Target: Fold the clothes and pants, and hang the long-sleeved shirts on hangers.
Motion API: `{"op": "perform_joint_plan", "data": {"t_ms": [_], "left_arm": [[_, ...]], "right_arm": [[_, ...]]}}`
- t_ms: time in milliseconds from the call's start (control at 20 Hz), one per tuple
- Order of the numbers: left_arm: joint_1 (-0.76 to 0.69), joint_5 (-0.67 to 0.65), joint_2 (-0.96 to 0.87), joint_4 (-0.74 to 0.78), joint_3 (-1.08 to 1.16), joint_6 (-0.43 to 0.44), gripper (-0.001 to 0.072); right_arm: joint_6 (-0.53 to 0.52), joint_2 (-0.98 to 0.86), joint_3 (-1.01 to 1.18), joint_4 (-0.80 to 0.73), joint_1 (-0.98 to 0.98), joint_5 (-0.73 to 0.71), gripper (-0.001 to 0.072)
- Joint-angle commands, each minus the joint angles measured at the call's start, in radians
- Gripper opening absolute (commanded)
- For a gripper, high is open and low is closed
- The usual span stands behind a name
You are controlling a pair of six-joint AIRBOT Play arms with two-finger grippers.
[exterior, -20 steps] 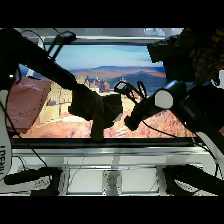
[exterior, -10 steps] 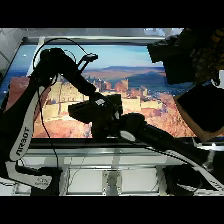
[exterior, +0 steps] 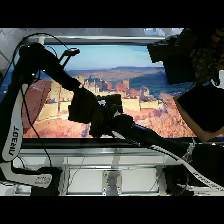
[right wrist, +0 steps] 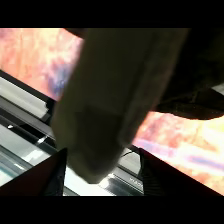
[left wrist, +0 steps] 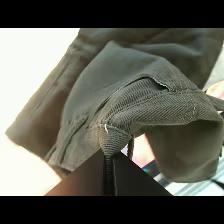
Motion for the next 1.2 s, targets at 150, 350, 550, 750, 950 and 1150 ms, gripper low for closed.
{"op": "perform_joint_plan", "data": {"t_ms": [150, 350, 550, 750, 950, 1150], "left_arm": [[0.05, 0.041, 0.016, 0.0, 0.0, 0.014, 0.0024], [0.049, 0.033, 0.016, -0.009, 0.0, 0.014, 0.0024], [0.049, 0.03, 0.016, -0.009, 0.0, 0.014, 0.0024], [0.049, 0.03, 0.016, -0.009, 0.0, 0.014, 0.0025], [0.049, 0.026, 0.016, -0.008, 0.0, 0.014, 0.0025], [0.05, 0.026, 0.016, -0.008, 0.0, 0.014, 0.0025]], "right_arm": [[-0.011, -0.004, 0.003, -0.007, -0.018, -0.057, 0.0501], [-0.01, -0.008, 0.003, 0.035, -0.015, -0.1, 0.05], [-0.01, -0.06, 0.003, 0.089, 0.021, -0.111, 0.05], [-0.009, -0.111, 0.003, 0.109, 0.058, -0.115, 0.0495], [-0.009, -0.113, 0.003, 0.12, 0.056, -0.139, 0.04], [-0.009, -0.113, 0.003, 0.113, 0.054, -0.137, 0.024]]}}
